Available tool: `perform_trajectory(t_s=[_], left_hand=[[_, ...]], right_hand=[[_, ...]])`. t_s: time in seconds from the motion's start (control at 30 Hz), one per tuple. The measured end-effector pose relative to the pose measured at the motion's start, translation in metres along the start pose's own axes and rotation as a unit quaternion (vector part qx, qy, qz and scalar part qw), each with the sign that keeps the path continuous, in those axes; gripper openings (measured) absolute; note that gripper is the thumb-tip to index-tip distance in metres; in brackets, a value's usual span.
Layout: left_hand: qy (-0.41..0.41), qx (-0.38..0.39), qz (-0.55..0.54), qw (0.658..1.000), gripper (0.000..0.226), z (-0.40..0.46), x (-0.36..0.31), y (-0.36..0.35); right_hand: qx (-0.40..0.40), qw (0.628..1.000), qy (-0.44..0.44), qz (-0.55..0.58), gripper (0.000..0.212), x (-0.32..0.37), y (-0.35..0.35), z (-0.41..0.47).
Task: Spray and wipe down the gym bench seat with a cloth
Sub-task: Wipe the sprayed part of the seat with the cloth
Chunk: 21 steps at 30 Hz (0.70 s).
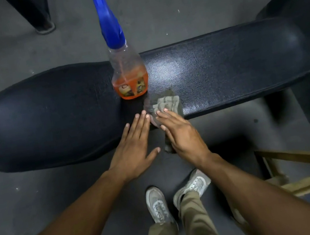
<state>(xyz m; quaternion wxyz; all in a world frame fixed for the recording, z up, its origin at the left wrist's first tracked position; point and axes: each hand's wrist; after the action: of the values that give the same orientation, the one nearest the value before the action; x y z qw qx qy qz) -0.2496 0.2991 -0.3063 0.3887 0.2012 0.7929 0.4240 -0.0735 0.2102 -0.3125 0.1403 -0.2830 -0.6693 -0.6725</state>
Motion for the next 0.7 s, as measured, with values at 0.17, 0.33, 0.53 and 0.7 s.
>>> perform_trajectory(t_s=[0.17, 0.33, 0.53, 0.7], left_hand=[[0.008, 0.007, -0.016, 1.000, 0.096, -0.011, -0.018, 0.006], [-0.026, -0.003, -0.021, 0.999, 0.093, 0.012, -0.054, 0.024], [-0.042, 0.001, -0.016, 0.999, 0.092, 0.061, -0.086, 0.034], [-0.044, 0.011, -0.012, 0.999, 0.091, 0.097, -0.098, 0.033]], right_hand=[[-0.010, 0.980, -0.132, 0.149, 0.026, -0.011, 0.055, -0.032], [-0.170, 0.868, -0.309, 0.351, 0.031, -0.022, 0.116, -0.042], [-0.250, 0.871, -0.301, 0.295, 0.032, -0.063, 0.168, -0.034], [-0.215, 0.930, -0.256, 0.152, 0.037, -0.103, 0.190, 0.000]])
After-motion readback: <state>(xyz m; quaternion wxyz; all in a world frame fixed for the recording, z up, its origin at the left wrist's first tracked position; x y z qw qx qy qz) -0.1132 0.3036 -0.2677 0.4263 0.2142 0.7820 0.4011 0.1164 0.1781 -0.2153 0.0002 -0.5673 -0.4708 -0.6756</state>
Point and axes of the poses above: each hand's wrist, its own z-axis towards the middle knuckle, its own y-axis out of the back of the hand, x = y × z, and after that the axes turned 9 degrees about -z, right-handed
